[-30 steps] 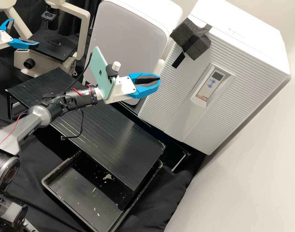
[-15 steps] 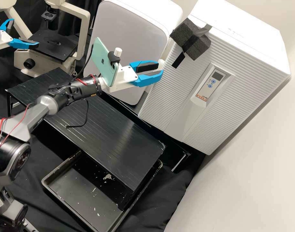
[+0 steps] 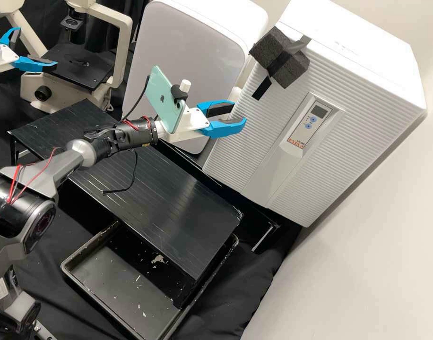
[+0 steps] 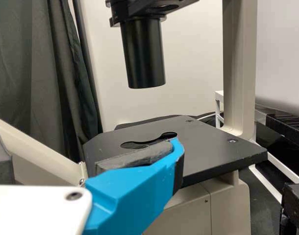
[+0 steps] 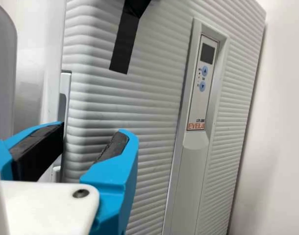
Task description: Open the incubator door
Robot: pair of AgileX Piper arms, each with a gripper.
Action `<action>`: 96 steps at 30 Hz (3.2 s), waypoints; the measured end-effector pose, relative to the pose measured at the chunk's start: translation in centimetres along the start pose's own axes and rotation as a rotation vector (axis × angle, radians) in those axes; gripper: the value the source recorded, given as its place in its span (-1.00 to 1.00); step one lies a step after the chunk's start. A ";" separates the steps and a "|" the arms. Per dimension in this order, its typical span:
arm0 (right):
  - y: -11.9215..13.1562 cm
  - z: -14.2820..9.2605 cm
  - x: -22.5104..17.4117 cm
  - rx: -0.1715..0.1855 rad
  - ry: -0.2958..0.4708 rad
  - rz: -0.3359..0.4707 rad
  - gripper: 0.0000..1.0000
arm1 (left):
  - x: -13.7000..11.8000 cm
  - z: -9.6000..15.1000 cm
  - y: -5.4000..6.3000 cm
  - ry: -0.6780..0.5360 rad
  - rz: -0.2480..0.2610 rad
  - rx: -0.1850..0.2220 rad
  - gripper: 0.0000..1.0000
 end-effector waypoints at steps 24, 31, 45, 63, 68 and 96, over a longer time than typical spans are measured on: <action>-0.1 0.0 0.3 -0.006 0.011 -0.004 -1.00 | 0.0 0.0 0.0 0.000 0.000 0.000 1.00; 0.0 0.1 0.3 0.007 0.011 -0.005 -1.00 | 0.0 0.0 0.0 0.000 0.000 0.000 1.00; 0.8 1.0 0.3 -0.010 0.039 -0.026 -1.00 | 0.0 0.0 0.0 0.000 0.000 0.000 1.00; 1.7 1.5 -0.4 0.002 0.029 -0.028 -1.00 | 0.0 0.0 0.0 0.000 0.000 0.000 1.00; 1.7 1.5 -0.4 0.002 0.028 -0.025 -1.00 | 0.0 0.0 0.0 0.000 0.000 0.000 1.00; 7.9 4.8 -8.4 0.106 -0.153 0.143 -1.00 | 0.0 0.0 0.0 0.000 0.000 0.000 1.00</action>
